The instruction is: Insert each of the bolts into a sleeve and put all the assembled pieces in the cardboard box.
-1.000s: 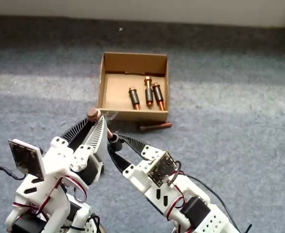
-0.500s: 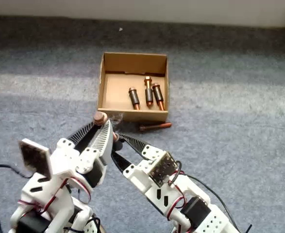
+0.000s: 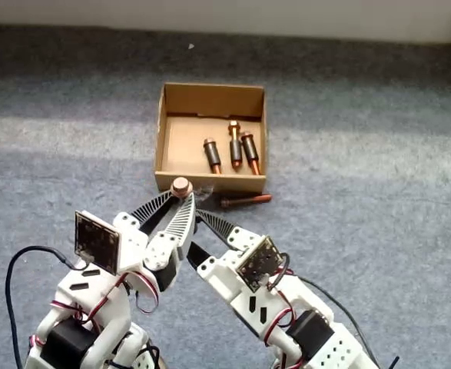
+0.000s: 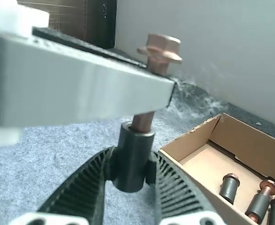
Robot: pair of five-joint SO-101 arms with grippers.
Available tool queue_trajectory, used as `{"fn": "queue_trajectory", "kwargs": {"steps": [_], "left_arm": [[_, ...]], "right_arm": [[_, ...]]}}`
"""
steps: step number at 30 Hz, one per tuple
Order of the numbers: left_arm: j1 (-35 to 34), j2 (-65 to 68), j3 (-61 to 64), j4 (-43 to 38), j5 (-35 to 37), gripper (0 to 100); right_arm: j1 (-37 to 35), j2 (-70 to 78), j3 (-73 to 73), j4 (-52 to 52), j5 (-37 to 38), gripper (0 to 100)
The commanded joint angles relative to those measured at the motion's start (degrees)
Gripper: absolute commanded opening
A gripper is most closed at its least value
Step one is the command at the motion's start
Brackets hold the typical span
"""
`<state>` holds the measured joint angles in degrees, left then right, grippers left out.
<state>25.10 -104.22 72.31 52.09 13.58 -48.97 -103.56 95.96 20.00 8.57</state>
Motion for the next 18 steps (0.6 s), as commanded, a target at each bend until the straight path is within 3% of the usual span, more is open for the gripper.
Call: {"fn": "queue_trajectory", "kwargs": {"steps": [1, 18], "left_arm": [[0.22, -0.31, -0.04, 0.53, -2.55, 14], [-0.66, -0.31, -6.64, 8.53, -2.64, 16]], "right_arm": [[2.07, -0.84, 8.4, -1.8, 0.35, 0.5], [4.18, -0.48, 8.4, -0.66, 0.35, 0.5]]}}
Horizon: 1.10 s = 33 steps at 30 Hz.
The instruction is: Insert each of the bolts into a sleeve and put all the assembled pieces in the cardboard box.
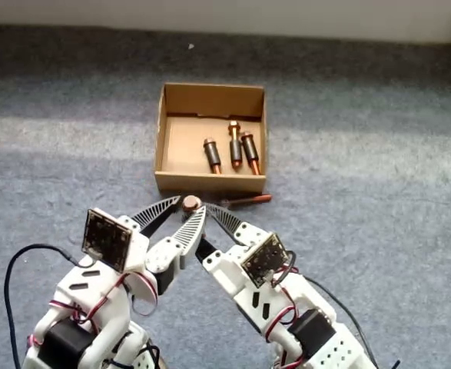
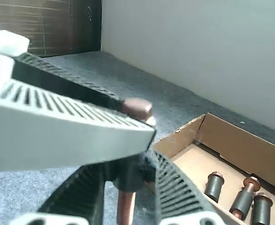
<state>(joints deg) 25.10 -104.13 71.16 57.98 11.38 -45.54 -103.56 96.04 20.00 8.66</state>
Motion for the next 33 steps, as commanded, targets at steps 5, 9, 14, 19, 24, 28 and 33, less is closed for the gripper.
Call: {"fn": "queue_trajectory", "kwargs": {"steps": [5, 9, 14, 19, 24, 28, 33], "left_arm": [[-5.93, -0.4, -9.1, 4.84, -0.44, 16], [-9.36, -0.4, -9.27, 4.57, -0.44, 16], [-15.69, -0.4, -8.92, 4.57, -0.44, 16], [-26.15, -0.4, -5.05, 5.36, -0.7, 16], [-32.92, -0.4, 3.47, 5.36, -0.7, 16], [-35.56, -0.4, 10.51, 4.92, -1.41, 16], [-35.47, -0.4, 18.24, 4.92, -10.73, 16]], "right_arm": [[0.75, -0.75, 8.31, 3.21, 0.26, 0.5], [0.84, -0.75, 8.31, 5.41, 0.26, 0.5], [5.58, -0.75, 8.31, 9.45, 0.18, 0.5], [14.02, -0.84, 8.31, 10.95, 0.18, 0.5], [16.66, -0.84, 8.31, 10.95, 0.18, 0.5], [16.84, -0.84, 8.22, 10.95, 0.18, 0.5], [19.12, -0.22, 2.42, 11.12, -3.96, 0.5]]}}
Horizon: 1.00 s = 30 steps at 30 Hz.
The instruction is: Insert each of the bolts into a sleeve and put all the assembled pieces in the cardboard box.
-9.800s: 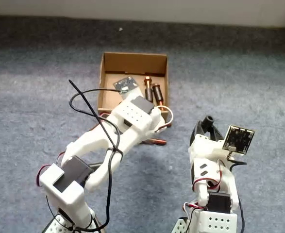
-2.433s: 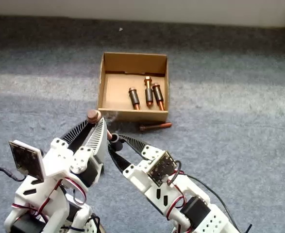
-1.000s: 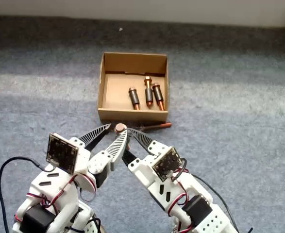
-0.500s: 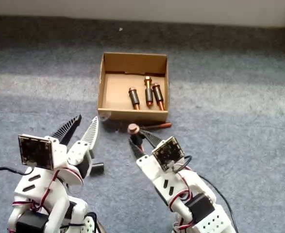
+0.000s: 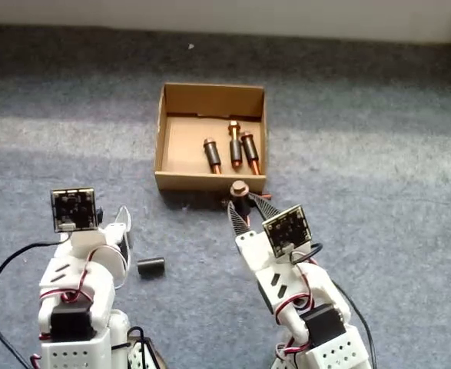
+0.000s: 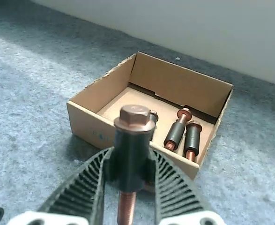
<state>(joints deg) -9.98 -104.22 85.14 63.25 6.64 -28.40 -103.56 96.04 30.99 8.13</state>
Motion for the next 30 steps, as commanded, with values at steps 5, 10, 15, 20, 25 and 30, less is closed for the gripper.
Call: {"fn": "queue_trajectory", "kwargs": {"steps": [5, 10, 15, 20, 25, 30], "left_arm": [[-0.31, -0.31, 9.54, -3.08, -7.03, 16], [-0.31, -0.31, 11.82, -6.86, -7.03, 16], [-0.31, -0.31, 11.82, -6.95, -7.03, 16], [-0.31, -0.31, 11.82, -6.95, -7.03, 16], [-0.57, -0.31, 11.82, -6.95, -7.03, 16], [-0.57, -0.22, 11.82, -6.95, -7.03, 16]], "right_arm": [[3.56, -0.13, -6.81, 0.13, -7.65, 0.5], [3.47, 2.42, -13.32, -0.04, -7.56, 0.5], [3.38, 17.71, -21.41, -3.65, -5.19, 0.5], [3.38, 37.76, -28.53, -14.99, -5.1, 0.5], [3.38, 56.48, -34.07, -26.68, -5.1, 0.5], [3.38, 73.54, -40.31, -34.77, -5.1, 0.5]]}}
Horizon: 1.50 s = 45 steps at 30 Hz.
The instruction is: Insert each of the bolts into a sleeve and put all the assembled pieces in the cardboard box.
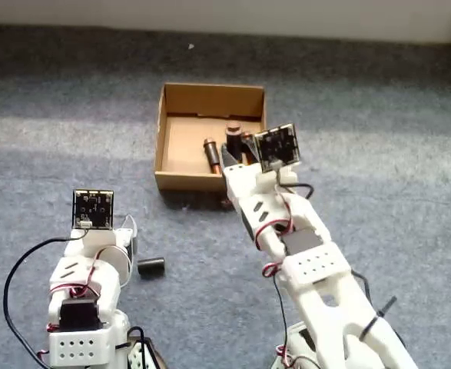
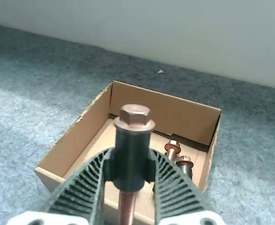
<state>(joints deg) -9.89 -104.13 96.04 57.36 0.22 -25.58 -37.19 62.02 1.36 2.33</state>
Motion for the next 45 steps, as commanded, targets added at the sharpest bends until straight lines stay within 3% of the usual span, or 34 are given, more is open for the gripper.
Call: {"fn": "queue_trajectory", "kwargs": {"steps": [1, 10, 22, 26, 35, 45], "left_arm": [[-0.66, -0.31, 0.92, -1.05, -0.62, 16], [-0.66, -0.31, 0.92, -1.05, -0.62, 16], [-0.66, -0.31, 0.92, -0.97, -0.62, 16], [-0.66, -0.31, 0.92, -0.97, -0.62, 16], [-0.66, -0.31, 0.92, -0.97, -0.62, 16], [-0.66, -0.31, 1.01, -0.97, -0.62, 16]], "right_arm": [[0.57, 10.42, -7.52, -6.02, 0.7, 0.5], [0.92, 32.75, -18.42, -7.16, 2.55, 0.8], [0.92, 40.22, -20.44, -6.37, 2.55, 4.8], [0.92, 39.96, -20.62, 1.36, 4.57, 17.4], [0.92, 37.41, -20.26, 3.3, 4.84, 17.7], [0.66, 8.84, -7.6, 10.24, 4.92, 17.7]]}}
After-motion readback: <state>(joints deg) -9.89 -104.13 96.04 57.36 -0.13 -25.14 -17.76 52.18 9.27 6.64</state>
